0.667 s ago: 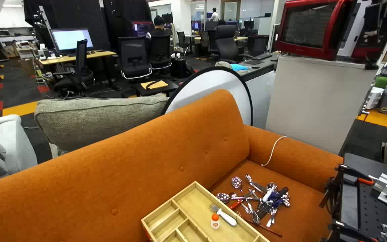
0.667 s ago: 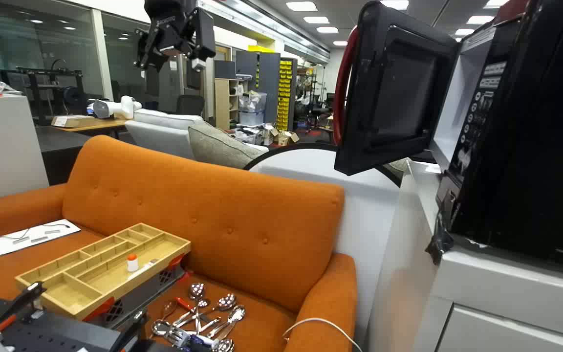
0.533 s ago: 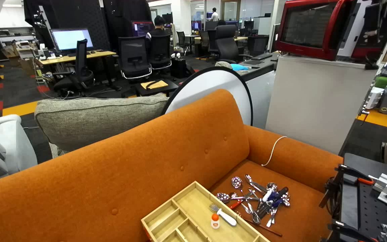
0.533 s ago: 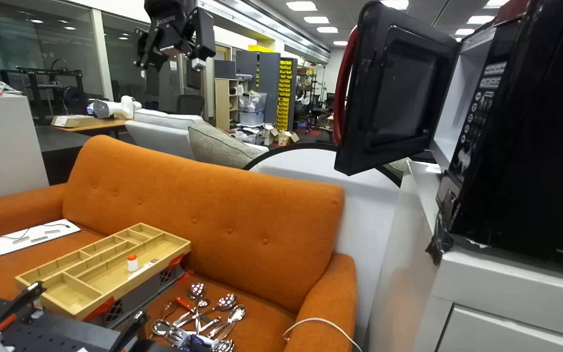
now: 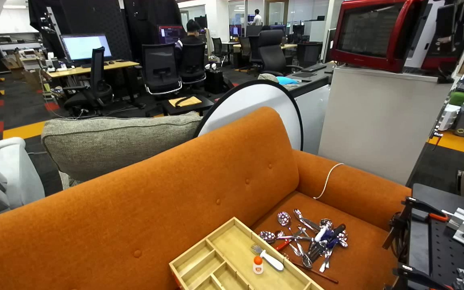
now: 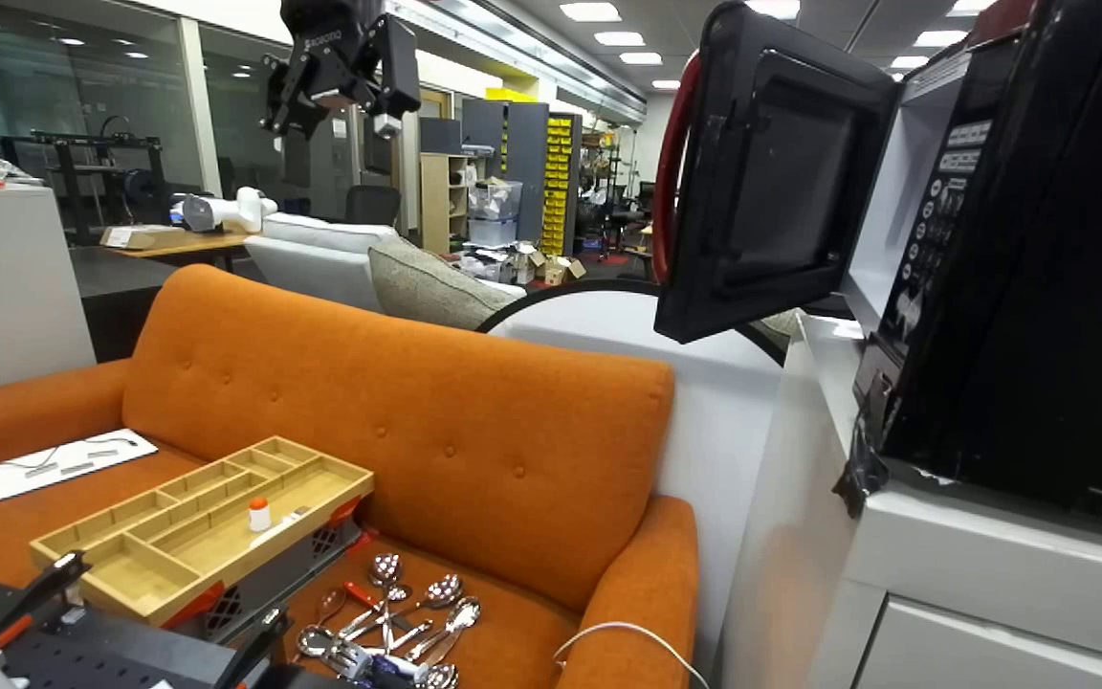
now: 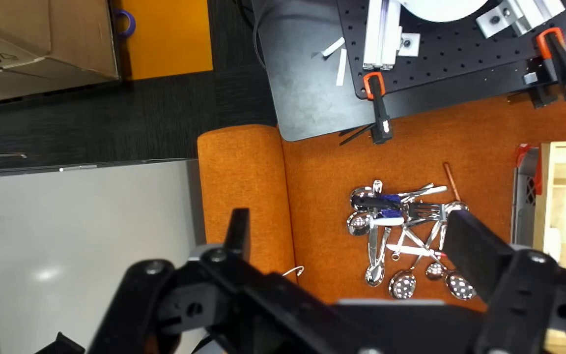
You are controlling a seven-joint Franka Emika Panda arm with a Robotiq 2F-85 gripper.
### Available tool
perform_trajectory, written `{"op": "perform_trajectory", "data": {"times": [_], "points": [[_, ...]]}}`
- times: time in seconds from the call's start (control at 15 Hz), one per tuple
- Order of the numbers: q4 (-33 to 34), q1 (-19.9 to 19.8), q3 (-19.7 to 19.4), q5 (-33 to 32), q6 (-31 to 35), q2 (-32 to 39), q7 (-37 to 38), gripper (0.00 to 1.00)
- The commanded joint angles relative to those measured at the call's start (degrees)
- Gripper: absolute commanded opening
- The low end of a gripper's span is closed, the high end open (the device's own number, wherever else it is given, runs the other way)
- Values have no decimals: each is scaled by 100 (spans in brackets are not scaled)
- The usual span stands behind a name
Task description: Pick up the small object from the wooden tray and put it on the couch.
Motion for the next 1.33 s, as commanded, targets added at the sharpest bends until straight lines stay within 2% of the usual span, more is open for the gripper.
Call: {"op": "perform_trajectory", "data": {"times": [0.0, 0.33, 0.53, 0.6, 0.67, 1.27], "points": [[-27, 408, -78, 313, 183, -80, -321, 100], [-99, 1183, 331, 449, 906, 106, -600, 100], [-80, 1443, 605, 429, 1581, 356, -417, 100], [-77, 1456, 671, 409, 1825, 438, -334, 100], [-109, 1423, 685, 484, 1567, 329, -331, 100], [-117, 1435, 704, 551, 1936, 446, -260, 100]]}}
